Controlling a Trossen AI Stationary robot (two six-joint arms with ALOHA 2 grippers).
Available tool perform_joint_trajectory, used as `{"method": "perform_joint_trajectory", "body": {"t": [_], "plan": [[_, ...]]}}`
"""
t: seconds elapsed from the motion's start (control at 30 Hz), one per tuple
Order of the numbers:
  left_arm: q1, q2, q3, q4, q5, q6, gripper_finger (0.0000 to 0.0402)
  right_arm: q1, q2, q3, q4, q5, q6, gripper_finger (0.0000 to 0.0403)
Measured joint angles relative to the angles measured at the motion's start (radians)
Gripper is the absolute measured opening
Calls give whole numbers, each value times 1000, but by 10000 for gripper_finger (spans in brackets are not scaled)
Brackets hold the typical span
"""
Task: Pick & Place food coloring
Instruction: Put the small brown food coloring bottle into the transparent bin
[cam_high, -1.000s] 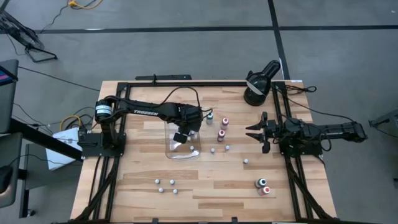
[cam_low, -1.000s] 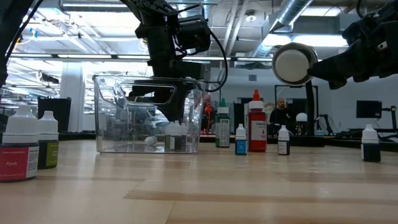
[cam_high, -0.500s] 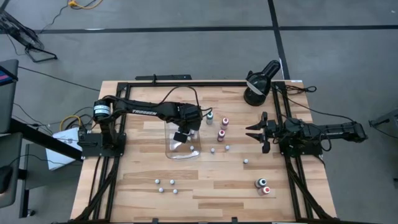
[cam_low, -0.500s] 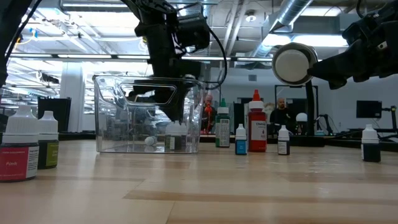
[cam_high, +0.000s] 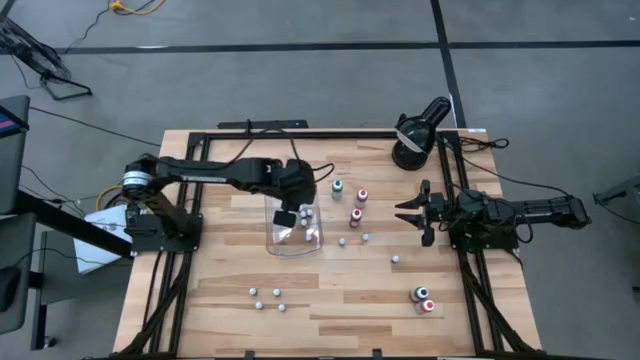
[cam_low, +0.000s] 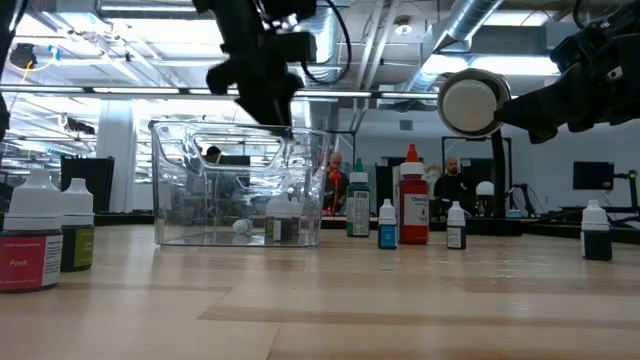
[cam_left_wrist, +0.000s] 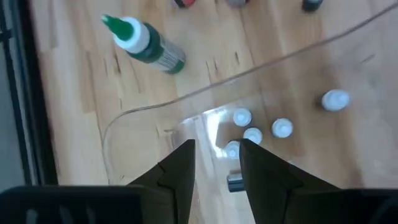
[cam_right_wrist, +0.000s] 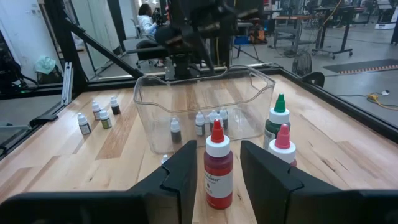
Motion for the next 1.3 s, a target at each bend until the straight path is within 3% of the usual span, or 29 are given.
{"method": "perform_joint_trajectory", "body": {"t": [0.37,0.6,0.83,1.3], "plan": [[-125,-185,0,-132,160,-174,117,0,0,0,0,0,0,113],[-315,-269,0,-311,234,-92,117,0,0,0,0,0,0,113],[-534,-270,0,-481,238,-32,117,0,0,0,0,0,0,113],[-927,-269,0,-579,206,-50,117,0,0,0,0,0,0,113]]}}
